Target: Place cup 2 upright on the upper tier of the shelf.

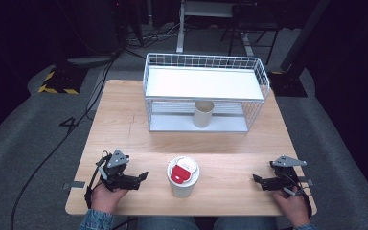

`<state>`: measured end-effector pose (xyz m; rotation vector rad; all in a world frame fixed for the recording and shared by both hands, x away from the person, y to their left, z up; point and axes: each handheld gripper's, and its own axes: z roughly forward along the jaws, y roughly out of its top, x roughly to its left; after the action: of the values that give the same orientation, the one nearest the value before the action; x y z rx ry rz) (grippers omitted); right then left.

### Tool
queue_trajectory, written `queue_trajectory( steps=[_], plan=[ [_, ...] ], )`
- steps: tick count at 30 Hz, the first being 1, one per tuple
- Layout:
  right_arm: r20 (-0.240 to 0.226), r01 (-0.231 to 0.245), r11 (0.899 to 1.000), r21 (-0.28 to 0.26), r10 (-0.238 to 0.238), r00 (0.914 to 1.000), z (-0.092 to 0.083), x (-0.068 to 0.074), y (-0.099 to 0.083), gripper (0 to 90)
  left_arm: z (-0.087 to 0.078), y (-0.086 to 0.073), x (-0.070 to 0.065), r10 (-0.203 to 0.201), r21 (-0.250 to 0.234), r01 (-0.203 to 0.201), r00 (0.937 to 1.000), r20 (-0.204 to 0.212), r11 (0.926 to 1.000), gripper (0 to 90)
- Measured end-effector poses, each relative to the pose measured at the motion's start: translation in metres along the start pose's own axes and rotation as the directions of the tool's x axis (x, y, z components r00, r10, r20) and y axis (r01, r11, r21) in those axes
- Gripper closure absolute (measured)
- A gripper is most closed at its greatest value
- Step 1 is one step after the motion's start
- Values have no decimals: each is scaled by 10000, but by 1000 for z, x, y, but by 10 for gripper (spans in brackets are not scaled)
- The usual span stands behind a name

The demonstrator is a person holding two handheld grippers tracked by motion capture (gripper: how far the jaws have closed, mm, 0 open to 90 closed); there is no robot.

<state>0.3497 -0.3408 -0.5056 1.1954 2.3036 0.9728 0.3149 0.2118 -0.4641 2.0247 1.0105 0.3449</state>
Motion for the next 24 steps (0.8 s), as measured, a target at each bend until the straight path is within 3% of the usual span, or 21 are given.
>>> queue_trajectory(
  steps=[4,7,14,19,20,21,24],
  plan=[
    [1,2,10000,1,-2,10000,0,0,0,46,-9,1,-7,219,-458,-213,9997,129,9987,45],
    [2,4,10000,0,-4,10000,0,0,0,46,-16,2,-12,180,-852,-158,9995,253,9962,45],
    [2,3,10000,-1,-3,10000,0,0,0,46,-29,2,-24,367,-1606,-270,9976,579,9866,45],
    [4,2,10000,1,-2,10000,0,0,0,46,-30,4,-33,498,-2085,-227,9908,1257,9778,43],
    [15,-7,10000,0,7,10000,0,0,0,46,-29,6,-37,649,-2195,-301,9860,1533,9751,38],
    [15,-7,10000,0,7,10000,0,0,0,46,-29,6,-37,649,-2195,-301,9860,1533,9751,37],
    [33,-9,10000,5,9,10000,0,0,0,46,-25,11,-47,938,-2244,-491,9767,1928,9732,32]
  ],
)
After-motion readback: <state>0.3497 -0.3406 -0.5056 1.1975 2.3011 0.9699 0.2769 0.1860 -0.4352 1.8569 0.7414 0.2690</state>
